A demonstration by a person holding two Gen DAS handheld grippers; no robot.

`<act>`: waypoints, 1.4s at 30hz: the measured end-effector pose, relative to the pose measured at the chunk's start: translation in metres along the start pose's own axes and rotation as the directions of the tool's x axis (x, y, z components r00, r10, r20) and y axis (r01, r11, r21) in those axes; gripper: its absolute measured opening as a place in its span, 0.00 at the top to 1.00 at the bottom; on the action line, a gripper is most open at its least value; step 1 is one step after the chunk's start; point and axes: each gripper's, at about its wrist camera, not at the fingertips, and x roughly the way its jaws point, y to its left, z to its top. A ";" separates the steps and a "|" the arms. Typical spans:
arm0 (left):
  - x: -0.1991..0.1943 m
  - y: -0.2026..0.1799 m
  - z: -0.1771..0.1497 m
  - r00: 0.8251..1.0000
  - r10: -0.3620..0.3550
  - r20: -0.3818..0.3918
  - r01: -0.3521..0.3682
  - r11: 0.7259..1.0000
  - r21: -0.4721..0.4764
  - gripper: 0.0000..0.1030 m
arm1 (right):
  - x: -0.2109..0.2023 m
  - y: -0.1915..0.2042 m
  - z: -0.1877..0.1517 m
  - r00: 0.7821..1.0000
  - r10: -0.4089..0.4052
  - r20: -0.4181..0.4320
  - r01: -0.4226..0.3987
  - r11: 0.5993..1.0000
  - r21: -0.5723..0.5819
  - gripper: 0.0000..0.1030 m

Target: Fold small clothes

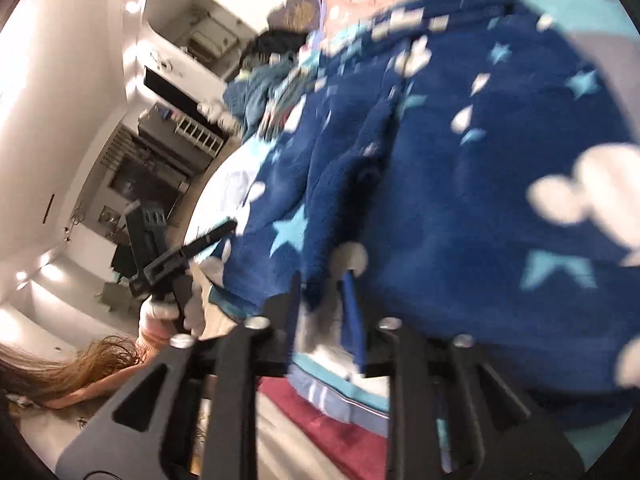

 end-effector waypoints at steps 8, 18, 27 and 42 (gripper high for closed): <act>-0.010 -0.006 -0.017 0.997 -0.075 -0.013 0.075 0.997 -0.018 0.40 | -0.110 -0.084 -0.028 0.937 -0.283 0.204 0.219 0.932 0.288 0.48; 0.014 -0.001 -0.004 0.986 -0.165 -0.035 0.162 0.984 -0.078 0.47 | -0.067 -0.125 -0.025 0.989 0.022 0.145 -0.076 0.923 0.378 0.49; -0.042 -0.036 0.003 0.956 -0.273 0.110 0.277 0.961 -0.018 0.91 | -0.113 -0.088 -0.024 0.942 0.130 0.310 -0.228 0.925 0.304 0.92; -0.096 -0.088 0.051 0.954 -0.163 0.251 0.118 0.976 0.185 0.90 | -0.159 -0.031 0.013 0.897 -0.031 0.442 0.003 0.998 0.065 0.91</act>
